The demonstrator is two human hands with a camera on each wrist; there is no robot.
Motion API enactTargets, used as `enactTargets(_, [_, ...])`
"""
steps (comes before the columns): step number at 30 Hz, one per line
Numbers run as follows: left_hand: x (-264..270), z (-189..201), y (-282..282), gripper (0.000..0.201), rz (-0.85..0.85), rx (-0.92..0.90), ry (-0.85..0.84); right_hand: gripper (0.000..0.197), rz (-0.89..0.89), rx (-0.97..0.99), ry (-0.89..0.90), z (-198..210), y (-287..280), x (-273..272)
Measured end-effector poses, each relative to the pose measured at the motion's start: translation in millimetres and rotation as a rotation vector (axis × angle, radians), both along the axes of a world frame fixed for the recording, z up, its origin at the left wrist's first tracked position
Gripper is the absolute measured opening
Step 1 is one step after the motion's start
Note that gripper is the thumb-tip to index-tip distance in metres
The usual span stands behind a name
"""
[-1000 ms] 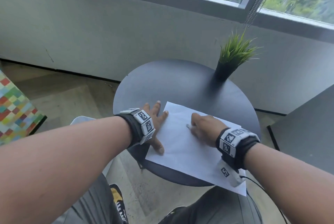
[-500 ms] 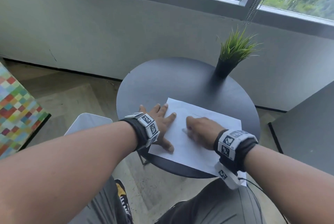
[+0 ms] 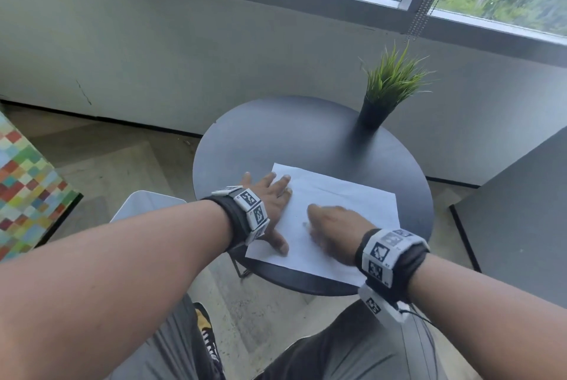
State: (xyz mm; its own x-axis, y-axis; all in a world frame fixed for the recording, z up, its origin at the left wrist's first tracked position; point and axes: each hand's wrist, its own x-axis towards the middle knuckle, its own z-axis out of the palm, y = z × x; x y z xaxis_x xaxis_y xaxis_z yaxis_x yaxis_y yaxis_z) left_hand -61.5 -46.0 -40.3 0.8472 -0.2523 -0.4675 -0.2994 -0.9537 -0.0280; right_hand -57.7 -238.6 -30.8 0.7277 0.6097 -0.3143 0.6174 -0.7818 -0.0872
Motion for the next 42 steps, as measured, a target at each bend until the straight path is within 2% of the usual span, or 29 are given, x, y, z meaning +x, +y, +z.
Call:
enactTargets(2, [0.1, -0.1, 2.3, 0.132, -0.026, -0.009, 0.014, 0.015, 0.161, -0.031, 0.098, 0.1, 7.6, -21.5])
enactTargets(3, [0.1, -0.2, 3.1, 0.129, -0.026, -0.012, 0.024, 0.017, 0.163, -0.037, 0.101, 0.5, 4.7, -21.2])
enactTargets(7, [-0.2, 2.8, 1.9, 0.112, -0.009, -0.016, 0.075, 0.029, -0.182, -0.020, -0.010, -1.0, -24.7, 19.9])
enactTargets(9, [1.1, 6.9, -2.5, 0.111, 0.025, -0.023, 0.105, 0.026, -0.220, 0.019, -0.033, -3.2, -25.1, 19.1])
enactTargets(15, [-9.1, 0.9, -16.5, 0.119, 0.112, -0.059, 0.047, 0.015, 0.062, 0.033, 0.123, -4.2, -1.7, -26.0])
enactTargets(16, [-10.3, -0.2, -17.6, 0.120, 0.109, -0.050, 0.036, 0.017, 0.019, 0.044, 0.126, -4.5, -6.4, -19.8])
enactTargets(19, [-9.5, 1.6, -18.4, 0.119, 0.080, -0.043, 0.009, 0.028, -0.313, 0.068, 0.071, -2.7, -28.3, 7.6])
enactTargets(20, [-9.2, 2.9, -17.6, 0.119, 0.063, -0.042, 0.003, 0.028, -0.364, 0.068, 0.038, -2.0, -30.8, 10.8])
enactTargets(22, [-7.4, 2.5, -16.2, 0.118, 0.033, -0.041, -0.002, 0.022, -0.275, 0.071, 0.016, -0.1, -22.6, 1.5])
enactTargets(25, [-5.8, -0.8, -16.0, 0.123, 0.021, -0.026, 0.011, 0.014, 0.040, 0.023, 0.124, -1.9, -4.0, -32.5])
enactTargets(26, [-5.8, 0.1, -16.8, 0.124, 0.026, -0.014, 0.026, 0.016, 0.072, 0.012, 0.119, -2.9, -7.0, -32.5])
enactTargets(30, [-5.8, 4.7, -21.6, 0.118, 0.064, 0.000, 0.088, 0.027, -0.287, 0.047, 0.039, 1.4, -37.8, 8.1])
enactTargets(31, [-5.3, 5.9, -22.7, 0.118, 0.071, 0.006, 0.101, 0.026, -0.289, 0.056, 0.011, 1.2, -38.5, 7.6])
enactTargets(34, [-2.5, 9.7, -23.9, 0.124, 0.073, 0.038, 0.127, 0.022, -0.037, 0.034, 0.039, -3.3, -16.4, -23.3])
enactTargets(36, [-2.0, 11.0, -23.2, 0.127, 0.069, 0.060, 0.142, 0.025, 0.042, -0.009, 0.083, -3.5, -15.6, -35.8])
enactTargets(37, [-2.3, 11.4, -23.1, 0.128, 0.070, 0.065, 0.148, 0.028, -0.005, -0.011, 0.074, -2.5, -23.9, -27.6])
enactTargets(40, [-3.6, 11.6, -24.0, 0.128, 0.082, 0.064, 0.161, 0.028, -0.312, 0.004, 0.044, 2.0, -54.0, 4.5])
enactTargets(42, [-3.1, 12.0, -24.8, 0.129, 0.092, 0.057, 0.169, 0.026, -0.325, 0.009, 0.008, 2.2, -55.4, 4.3])
